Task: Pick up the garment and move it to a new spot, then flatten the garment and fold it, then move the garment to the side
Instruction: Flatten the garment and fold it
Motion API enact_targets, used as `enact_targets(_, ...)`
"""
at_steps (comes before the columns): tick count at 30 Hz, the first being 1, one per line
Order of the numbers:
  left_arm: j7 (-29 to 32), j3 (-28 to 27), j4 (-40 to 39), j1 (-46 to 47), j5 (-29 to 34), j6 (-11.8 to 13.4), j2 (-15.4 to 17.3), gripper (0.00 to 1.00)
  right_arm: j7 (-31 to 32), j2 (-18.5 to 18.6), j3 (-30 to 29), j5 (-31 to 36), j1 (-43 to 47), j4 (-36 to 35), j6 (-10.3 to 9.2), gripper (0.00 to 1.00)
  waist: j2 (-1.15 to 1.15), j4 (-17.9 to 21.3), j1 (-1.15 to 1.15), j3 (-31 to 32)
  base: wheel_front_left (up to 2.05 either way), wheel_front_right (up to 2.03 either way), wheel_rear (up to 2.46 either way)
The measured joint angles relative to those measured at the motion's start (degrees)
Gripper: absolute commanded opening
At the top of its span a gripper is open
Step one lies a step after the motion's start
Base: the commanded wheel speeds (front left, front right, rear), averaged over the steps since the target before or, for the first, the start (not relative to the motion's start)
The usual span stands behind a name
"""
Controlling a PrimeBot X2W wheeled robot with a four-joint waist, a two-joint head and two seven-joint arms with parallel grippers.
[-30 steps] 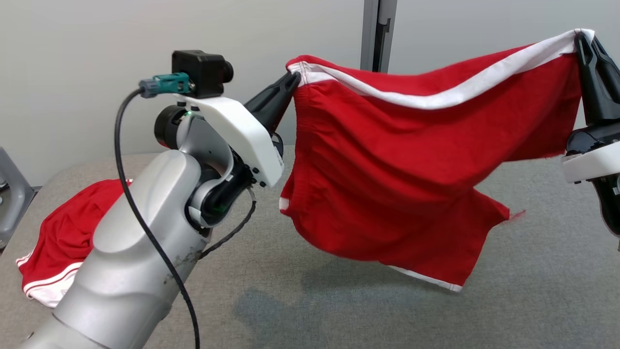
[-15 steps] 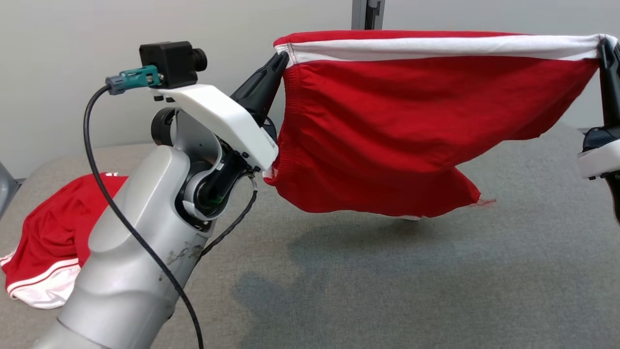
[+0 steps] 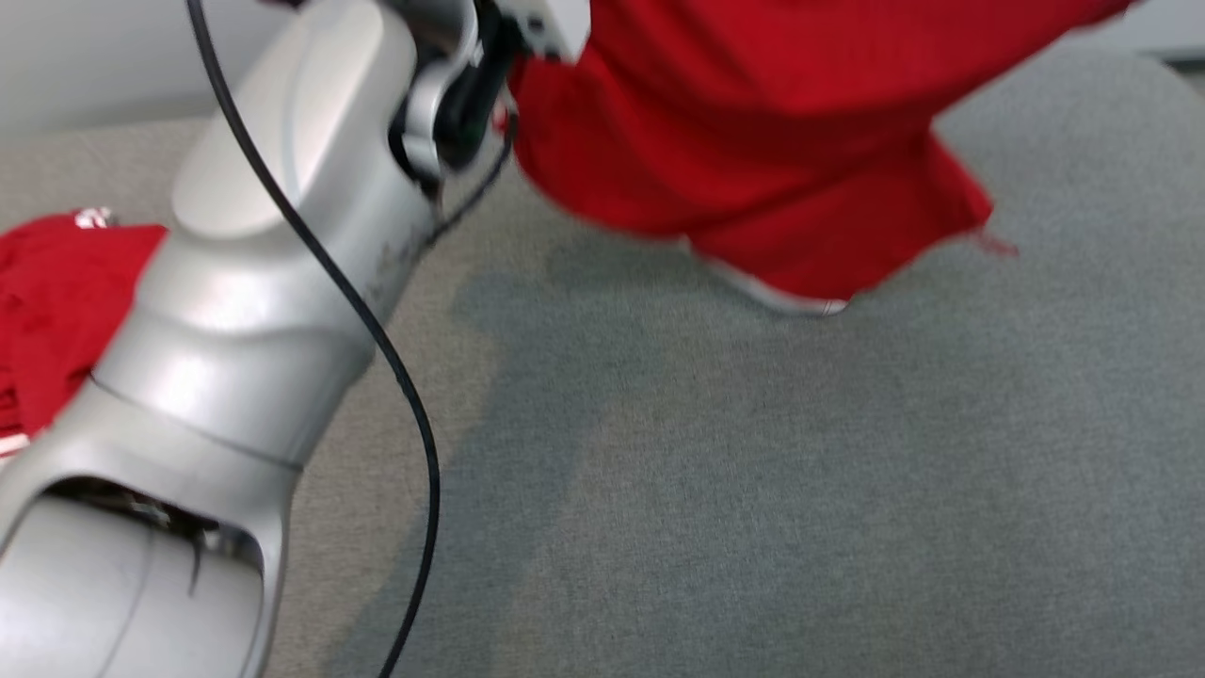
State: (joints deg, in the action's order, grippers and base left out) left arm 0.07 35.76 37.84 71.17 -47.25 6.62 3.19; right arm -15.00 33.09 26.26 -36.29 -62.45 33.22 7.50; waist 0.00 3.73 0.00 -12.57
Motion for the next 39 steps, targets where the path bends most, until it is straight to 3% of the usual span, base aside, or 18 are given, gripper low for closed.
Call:
enact_targets(4, -5.8, 3.5, 5.6, 9.6, 0.6, 0.9, -0.4, 0.0, 0.0, 0.0, -0.4, 1.0, -7.9, 4.5, 0.0, 0.0, 0.0, 0.8, 0.0, -5.1, 0.0, 0.0, 0.0)
enact_targets(6, -10.0, 4.9, 6.5, 13.7, -1.4, 2.6, -0.6, 0.0, 0.0, -1.4, -1.3, 2.3, -11.4, 4.6, 0.01, 0.0, 0.0, 1.4, 0.0, -7.3, 0.0, 0.0, 0.0)
enact_targets(9, -13.9, 8.0, 7.8, 19.2, -2.1, 5.4, -0.2, 0.0, 0.0, -2.6, -7.4, 6.1, -14.4, 3.4, 0.01, 0.0, 0.0, 2.2, 0.0, -10.1, 0.0, 0.0, 0.0)
enact_targets(13, -14.9, 11.9, 7.8, 20.7, -1.9, 6.6, -0.7, 0.0, -0.2, -5.1, -15.1, 11.7, -12.8, -0.1, -0.01, 0.0, 0.0, 2.7, 0.0, -13.0, 0.0, 0.0, 0.0)
enact_targets(18, -15.0, 13.8, 5.9, 17.2, -0.4, 8.1, -0.4, 0.0, -0.1, -7.2, -14.2, 13.6, -5.9, -0.3, 0.0, 0.0, 0.0, 2.6, 0.0, -15.9, 0.0, 0.0, 0.0)
enact_targets(26, -15.0, 22.5, 10.3, 7.1, -0.7, 5.9, -0.4, 0.0, -0.1, -7.6, -8.8, 10.1, 4.0, 1.2, 0.0, 0.0, 0.0, 1.1, 0.0, -17.2, 0.0, 0.0, 0.0)
enact_targets(32, -15.1, 23.5, 12.7, 1.0, -4.2, 5.5, -0.4, 0.0, -0.1, -7.0, -6.3, 6.8, 10.6, 2.4, 0.0, 0.0, 0.0, 0.4, 0.0, -14.8, 0.0, 0.0, 0.0)
enact_targets(39, -14.1, 28.4, 16.6, -8.0, -8.0, 1.6, -0.4, 0.0, -0.1, -6.4, -1.1, 2.2, 17.5, 5.0, 0.0, 0.0, 0.0, -0.8, 0.0, -9.8, 0.0, 0.0, 0.0)
